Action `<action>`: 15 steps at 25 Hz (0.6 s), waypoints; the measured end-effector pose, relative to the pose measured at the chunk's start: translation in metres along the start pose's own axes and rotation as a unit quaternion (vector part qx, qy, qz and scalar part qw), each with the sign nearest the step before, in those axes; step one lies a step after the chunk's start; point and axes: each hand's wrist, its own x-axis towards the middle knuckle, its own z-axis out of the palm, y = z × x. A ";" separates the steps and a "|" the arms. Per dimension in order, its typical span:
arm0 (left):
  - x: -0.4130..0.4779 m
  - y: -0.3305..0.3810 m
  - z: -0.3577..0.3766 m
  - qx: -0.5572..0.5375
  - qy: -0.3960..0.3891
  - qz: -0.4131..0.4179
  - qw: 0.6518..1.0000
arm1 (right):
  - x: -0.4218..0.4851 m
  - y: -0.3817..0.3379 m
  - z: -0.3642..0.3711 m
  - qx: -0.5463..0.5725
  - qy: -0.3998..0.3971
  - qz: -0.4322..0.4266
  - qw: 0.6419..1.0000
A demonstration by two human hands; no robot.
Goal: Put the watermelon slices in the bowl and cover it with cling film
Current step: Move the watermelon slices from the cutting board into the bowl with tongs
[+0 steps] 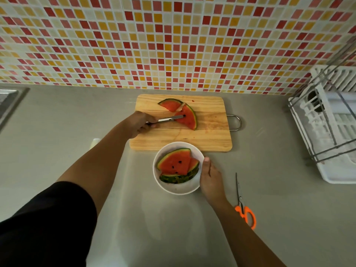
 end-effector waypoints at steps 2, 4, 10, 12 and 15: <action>-0.010 0.003 -0.008 -0.022 -0.030 0.013 0.999 | 0.000 -0.001 -0.001 0.001 -0.003 -0.004 1.000; -0.027 0.006 -0.021 -0.035 -0.077 0.008 0.996 | -0.001 -0.002 -0.001 0.004 -0.005 -0.004 1.000; -0.111 -0.026 -0.020 0.093 -0.136 0.029 0.986 | -0.005 -0.006 -0.001 0.035 0.002 0.002 0.999; -0.127 -0.035 -0.011 0.102 -0.093 0.034 0.990 | -0.004 -0.006 -0.002 0.029 0.000 0.013 0.999; -0.137 -0.034 -0.002 0.084 -0.012 0.037 0.996 | -0.004 -0.006 -0.002 0.023 -0.002 0.012 1.000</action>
